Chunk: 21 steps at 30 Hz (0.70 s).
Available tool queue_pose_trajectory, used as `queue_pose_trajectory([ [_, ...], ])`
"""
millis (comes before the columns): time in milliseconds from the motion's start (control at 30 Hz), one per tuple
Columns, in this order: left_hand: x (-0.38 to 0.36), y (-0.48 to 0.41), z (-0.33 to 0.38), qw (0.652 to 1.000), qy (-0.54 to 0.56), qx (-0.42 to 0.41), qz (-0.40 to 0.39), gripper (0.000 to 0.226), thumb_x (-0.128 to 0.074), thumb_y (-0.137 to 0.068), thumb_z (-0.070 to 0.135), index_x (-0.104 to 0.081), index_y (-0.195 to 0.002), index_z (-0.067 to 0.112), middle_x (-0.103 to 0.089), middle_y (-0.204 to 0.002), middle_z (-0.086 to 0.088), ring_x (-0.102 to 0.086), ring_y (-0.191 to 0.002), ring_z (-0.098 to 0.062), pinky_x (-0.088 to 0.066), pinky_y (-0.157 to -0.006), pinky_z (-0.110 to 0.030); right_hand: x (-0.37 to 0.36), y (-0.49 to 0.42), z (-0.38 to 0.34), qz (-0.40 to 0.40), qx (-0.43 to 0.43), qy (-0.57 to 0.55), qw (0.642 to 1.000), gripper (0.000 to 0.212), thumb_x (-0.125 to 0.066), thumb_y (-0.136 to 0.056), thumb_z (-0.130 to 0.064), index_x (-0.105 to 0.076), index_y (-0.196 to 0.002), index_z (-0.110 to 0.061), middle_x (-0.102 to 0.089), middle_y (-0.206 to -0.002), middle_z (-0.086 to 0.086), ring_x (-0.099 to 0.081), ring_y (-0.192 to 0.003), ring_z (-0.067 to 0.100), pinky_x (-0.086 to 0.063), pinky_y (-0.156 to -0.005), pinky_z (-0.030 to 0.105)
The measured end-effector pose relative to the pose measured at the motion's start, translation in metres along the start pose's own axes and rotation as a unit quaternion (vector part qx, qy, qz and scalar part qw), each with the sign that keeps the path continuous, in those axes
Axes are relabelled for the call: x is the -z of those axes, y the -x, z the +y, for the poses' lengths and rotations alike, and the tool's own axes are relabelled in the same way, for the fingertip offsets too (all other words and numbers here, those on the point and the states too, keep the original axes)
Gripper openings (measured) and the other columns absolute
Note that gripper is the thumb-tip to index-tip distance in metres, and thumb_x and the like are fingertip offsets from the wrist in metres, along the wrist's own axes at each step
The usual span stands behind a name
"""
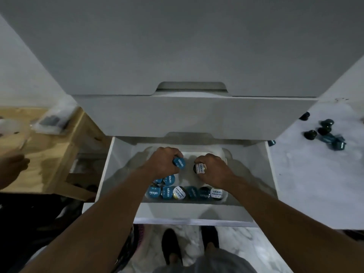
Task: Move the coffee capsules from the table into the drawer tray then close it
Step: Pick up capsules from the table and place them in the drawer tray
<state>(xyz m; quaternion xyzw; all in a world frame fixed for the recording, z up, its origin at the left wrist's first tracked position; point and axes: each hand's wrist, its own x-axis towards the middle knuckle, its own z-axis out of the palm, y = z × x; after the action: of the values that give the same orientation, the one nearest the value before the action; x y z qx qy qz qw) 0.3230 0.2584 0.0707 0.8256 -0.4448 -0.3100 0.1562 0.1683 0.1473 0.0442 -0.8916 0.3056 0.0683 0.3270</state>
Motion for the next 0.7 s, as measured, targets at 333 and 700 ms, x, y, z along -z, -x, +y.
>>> queue_pose_trajectory([
  [333,-0.019,-0.009,-0.019,0.997,-0.012,-0.053,-0.055,0.054,-0.082,-0.066,0.007,-0.066,-0.117,0.016,-0.067,-0.117,-0.001,-0.061,-0.105,-0.017,-0.049,-0.094,-0.027,-0.01,0.002,-0.004,-0.013,-0.03,-0.017,0.999,0.049,-0.073,-0.077,-0.016,-0.059,-0.124,-0.019,-0.057,-0.128,0.005,-0.054,-0.117,0.022,-0.043,-0.1,0.029],
  [700,-0.02,-0.017,-0.018,0.996,-0.013,-0.063,-0.065,0.027,-0.074,-0.078,0.014,-0.071,-0.104,0.018,-0.069,-0.106,0.0,-0.062,-0.094,-0.013,-0.049,-0.085,-0.023,-0.011,-0.002,0.0,-0.017,-0.038,-0.038,0.998,0.039,-0.062,-0.085,-0.016,-0.061,-0.124,-0.02,-0.06,-0.129,0.005,-0.055,-0.118,0.022,-0.046,-0.099,0.03],
])
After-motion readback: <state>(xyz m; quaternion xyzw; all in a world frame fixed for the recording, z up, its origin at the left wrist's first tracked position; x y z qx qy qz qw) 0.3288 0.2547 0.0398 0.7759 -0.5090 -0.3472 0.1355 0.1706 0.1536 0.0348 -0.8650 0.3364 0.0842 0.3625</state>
